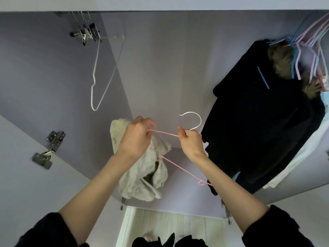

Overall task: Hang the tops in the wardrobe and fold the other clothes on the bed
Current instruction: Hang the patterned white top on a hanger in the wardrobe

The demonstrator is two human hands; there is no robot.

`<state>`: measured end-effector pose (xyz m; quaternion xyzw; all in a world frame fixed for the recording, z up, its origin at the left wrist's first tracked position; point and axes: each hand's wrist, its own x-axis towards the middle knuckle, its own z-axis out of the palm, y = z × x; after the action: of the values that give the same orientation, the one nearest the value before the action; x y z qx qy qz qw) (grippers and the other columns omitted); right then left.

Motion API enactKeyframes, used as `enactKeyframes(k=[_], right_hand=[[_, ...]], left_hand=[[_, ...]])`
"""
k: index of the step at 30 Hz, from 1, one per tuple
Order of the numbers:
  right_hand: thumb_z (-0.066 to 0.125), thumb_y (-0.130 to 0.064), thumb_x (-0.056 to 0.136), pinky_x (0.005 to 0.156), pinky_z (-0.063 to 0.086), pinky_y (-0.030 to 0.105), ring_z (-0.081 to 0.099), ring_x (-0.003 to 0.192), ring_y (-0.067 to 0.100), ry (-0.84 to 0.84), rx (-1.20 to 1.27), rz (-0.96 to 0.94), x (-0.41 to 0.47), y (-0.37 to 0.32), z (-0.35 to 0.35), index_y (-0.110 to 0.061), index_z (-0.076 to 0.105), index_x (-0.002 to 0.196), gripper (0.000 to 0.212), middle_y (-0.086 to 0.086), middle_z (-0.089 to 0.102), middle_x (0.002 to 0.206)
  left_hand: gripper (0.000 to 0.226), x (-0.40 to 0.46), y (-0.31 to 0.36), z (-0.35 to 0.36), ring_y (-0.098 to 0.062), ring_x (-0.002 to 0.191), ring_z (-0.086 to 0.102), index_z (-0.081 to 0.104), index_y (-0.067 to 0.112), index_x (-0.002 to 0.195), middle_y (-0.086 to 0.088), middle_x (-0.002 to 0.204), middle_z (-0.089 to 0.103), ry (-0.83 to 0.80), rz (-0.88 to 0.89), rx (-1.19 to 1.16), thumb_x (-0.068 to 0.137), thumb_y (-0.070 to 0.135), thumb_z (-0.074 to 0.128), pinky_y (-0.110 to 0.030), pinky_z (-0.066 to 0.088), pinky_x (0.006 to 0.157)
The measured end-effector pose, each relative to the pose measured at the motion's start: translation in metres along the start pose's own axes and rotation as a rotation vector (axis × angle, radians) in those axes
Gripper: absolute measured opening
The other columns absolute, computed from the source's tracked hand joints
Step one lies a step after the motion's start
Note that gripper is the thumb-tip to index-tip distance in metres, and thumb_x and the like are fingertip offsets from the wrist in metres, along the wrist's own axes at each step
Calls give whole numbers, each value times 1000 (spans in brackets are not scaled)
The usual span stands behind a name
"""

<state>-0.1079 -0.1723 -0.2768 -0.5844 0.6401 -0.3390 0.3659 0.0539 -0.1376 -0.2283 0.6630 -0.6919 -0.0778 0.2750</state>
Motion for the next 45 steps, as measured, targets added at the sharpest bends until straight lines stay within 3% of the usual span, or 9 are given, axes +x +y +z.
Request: enactKeyframes(k=[4,11,16,24,28,31,34,40,45], right_hand=[[44,-31,98,44,20,22,23,39,10,34,162,47,-1,13,-6,-17,23,50,54,-8,23,31],[45,-35,97,41,20,18,20,42,6,25,386,71,-1,10,-13,-19,24,55,50,-11,20,46],[42,-34,99,42,20,18,19,42,7,46,353,63,-1,8,-18,-17,23,57,49,-5,20,51],[31,-31,102,59,35,32,40,55,20,-48,-107,20,-9,6,5,-17,29,53,51,2,40,56],[27,-32,103,59,41,29,44,60,21,32,24,232,6,5,3,-13,39,57,51,1,41,57],[30,-37,102,46,25,26,38,49,14,117,286,371,17,0,-9,-11,45,64,49,2,41,56],[32,-38,101,51,23,31,36,49,12,138,220,159,17,-13,-15,-11,35,57,52,0,36,53],[39,-29,100,54,27,29,29,50,13,52,160,-133,10,-40,-30,-9,33,57,48,2,31,52],[43,-33,98,45,27,17,29,41,8,-42,117,-200,6,-44,-44,-5,41,59,48,-1,34,48]], left_hand=[[33,-11,-10,6,-30,92,56,51,9,110,-6,108,50,110,-153,18,84,19,68,-43,50,77],[37,-6,-3,26,-20,93,55,50,10,110,-2,109,54,134,-339,-188,87,36,63,-35,48,79],[13,12,5,18,-13,53,43,48,13,81,0,61,49,226,-248,-220,93,11,50,-23,34,57],[20,37,12,-15,-23,69,46,57,4,105,-2,86,50,207,80,-63,93,1,41,-31,38,65],[12,29,7,-25,-27,64,49,55,5,100,-5,80,53,230,104,-49,90,4,47,-34,41,60],[9,23,-13,-34,-40,81,59,53,9,96,-16,88,62,-96,-54,233,88,13,51,-40,48,68],[13,16,-17,-35,-32,98,59,47,19,88,-8,101,60,-548,-162,546,92,31,47,-35,46,75],[35,16,9,-29,-34,97,56,60,10,111,-10,108,57,58,259,336,80,21,72,-42,47,71],[25,31,15,-31,-33,98,59,66,9,111,-9,103,65,-16,434,259,87,7,62,-42,38,90]])
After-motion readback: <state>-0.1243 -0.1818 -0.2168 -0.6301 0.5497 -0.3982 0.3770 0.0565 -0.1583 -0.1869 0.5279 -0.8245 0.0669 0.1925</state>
